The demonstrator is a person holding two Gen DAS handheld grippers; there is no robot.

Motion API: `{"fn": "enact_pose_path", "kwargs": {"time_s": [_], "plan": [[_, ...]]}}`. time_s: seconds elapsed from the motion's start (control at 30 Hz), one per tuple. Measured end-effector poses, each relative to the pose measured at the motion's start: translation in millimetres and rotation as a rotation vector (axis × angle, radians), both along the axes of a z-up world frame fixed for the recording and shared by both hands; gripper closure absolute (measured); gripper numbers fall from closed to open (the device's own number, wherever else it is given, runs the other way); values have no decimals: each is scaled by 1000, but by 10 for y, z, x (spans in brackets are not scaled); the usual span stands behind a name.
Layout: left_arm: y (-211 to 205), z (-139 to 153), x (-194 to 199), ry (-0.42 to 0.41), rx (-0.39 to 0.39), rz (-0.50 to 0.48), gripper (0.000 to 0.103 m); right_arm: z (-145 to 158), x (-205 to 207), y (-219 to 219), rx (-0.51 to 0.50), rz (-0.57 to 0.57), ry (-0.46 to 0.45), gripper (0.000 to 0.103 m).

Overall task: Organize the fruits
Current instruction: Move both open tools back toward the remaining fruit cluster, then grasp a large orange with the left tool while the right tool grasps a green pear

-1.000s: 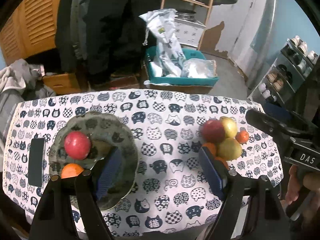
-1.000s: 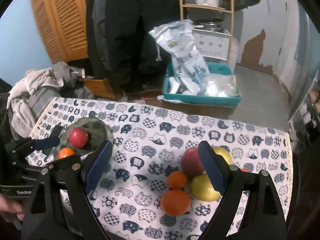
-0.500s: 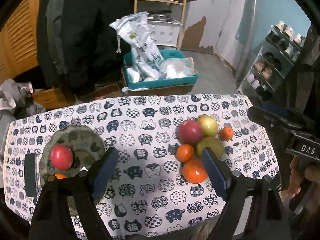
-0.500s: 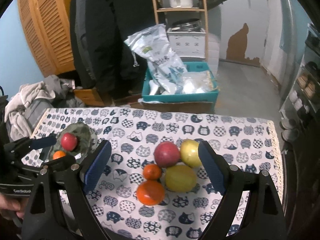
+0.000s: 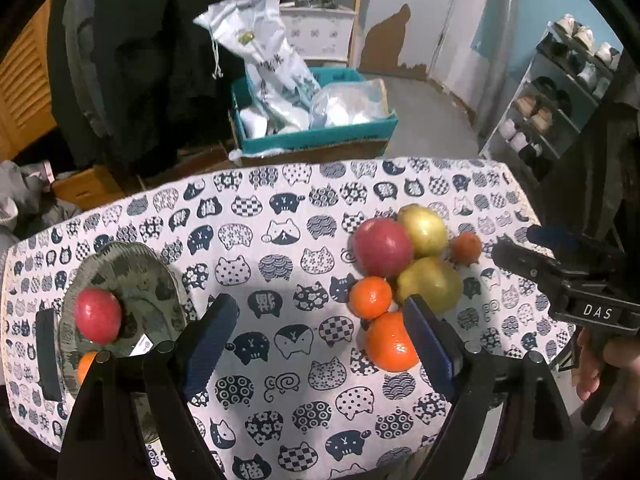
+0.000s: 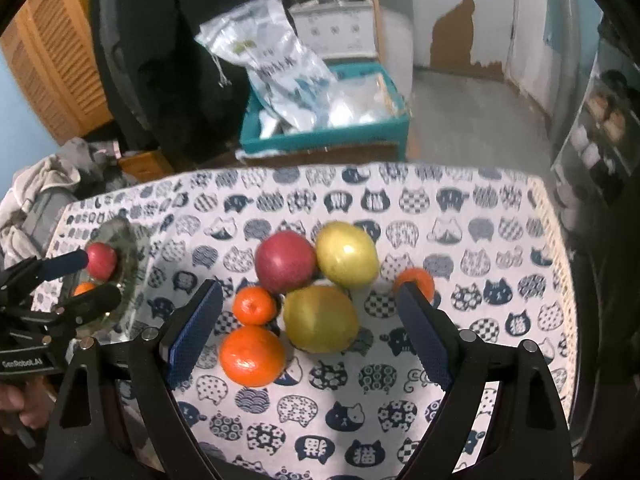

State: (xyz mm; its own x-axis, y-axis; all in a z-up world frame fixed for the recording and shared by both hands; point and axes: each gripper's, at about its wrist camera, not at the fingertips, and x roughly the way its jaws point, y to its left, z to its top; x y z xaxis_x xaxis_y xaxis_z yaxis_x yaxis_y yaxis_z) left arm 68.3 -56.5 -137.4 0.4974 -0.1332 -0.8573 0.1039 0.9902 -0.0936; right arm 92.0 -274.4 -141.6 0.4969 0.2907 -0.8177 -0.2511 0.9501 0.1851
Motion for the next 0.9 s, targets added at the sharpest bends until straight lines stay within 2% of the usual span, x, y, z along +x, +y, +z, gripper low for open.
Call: {"fn": "enact_pose_path", "kwargs": {"time_s": [0.5,0.9], "plan": [[95,-650,327,133,-40,19,17,-833,326,166,-46,52,184,15],[99,-863,414,192,-53,9,17,-1217,502,243,-45,57,272,15]]}}
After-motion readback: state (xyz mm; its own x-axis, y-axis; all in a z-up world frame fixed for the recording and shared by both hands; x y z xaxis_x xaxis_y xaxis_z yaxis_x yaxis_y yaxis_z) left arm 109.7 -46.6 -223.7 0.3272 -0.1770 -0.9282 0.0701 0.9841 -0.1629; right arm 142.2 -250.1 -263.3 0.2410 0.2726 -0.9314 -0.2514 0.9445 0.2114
